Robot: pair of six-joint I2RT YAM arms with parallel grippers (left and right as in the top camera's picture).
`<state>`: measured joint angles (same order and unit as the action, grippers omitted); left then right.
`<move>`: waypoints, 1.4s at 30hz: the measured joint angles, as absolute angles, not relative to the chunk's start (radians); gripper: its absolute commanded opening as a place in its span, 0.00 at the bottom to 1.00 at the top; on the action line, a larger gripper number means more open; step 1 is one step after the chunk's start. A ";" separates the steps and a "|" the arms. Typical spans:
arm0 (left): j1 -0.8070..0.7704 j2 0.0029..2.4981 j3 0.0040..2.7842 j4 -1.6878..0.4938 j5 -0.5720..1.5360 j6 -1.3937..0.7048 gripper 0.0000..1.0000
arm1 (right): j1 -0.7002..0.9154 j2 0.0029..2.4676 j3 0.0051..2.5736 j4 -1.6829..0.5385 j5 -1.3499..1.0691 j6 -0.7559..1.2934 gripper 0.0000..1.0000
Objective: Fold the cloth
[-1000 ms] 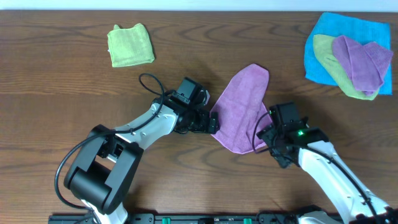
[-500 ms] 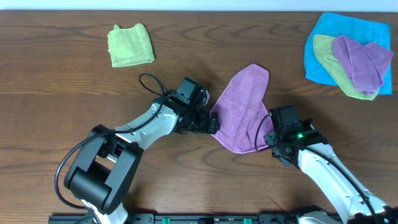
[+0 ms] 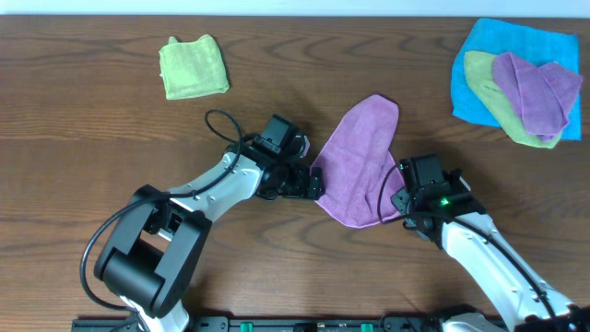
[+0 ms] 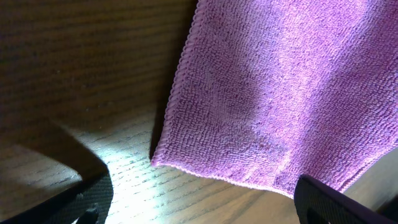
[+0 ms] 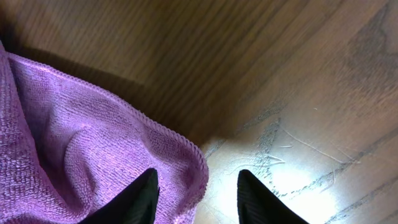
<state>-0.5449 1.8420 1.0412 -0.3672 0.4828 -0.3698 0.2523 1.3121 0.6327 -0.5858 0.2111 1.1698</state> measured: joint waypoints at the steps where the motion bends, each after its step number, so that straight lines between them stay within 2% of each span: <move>1: -0.545 1.842 1.041 -0.368 0.484 -0.369 0.95 | 0.252 1.312 0.633 -0.586 0.212 1.169 0.36; 6: -0.544 1.842 1.041 -0.371 0.495 -0.345 0.95 | 0.252 1.312 0.610 -0.554 0.227 1.169 0.44; 10: -0.544 1.842 1.041 -0.373 0.498 -0.339 0.95 | 0.250 1.312 0.565 -0.501 0.228 1.169 0.44; 14: -0.544 1.842 1.041 -0.373 0.498 -0.338 0.95 | 0.247 1.312 0.554 -0.450 0.230 1.170 0.21; 16: -0.544 1.842 1.041 -0.373 0.498 -0.338 0.95 | 0.247 1.312 0.554 -0.443 0.230 1.169 0.05; 26: -0.545 1.841 1.042 -0.403 0.519 -0.337 0.95 | 0.247 1.312 0.554 -0.444 0.228 1.169 0.06; 39: -0.599 1.845 1.027 -0.268 0.485 -0.409 0.95 | 0.247 1.312 0.554 -0.445 0.209 1.169 0.04; 40: -0.606 1.845 1.027 -0.266 0.470 -0.416 0.99 | 0.247 1.312 0.554 -0.445 0.209 1.169 0.04; 41: -0.611 1.845 1.027 -0.265 0.463 -0.421 0.82 | 0.247 1.312 0.554 -0.445 0.208 1.169 0.03; 42: -0.616 1.844 1.028 -0.264 0.454 -0.432 0.59 | 0.247 1.312 0.554 -0.445 0.206 1.169 0.03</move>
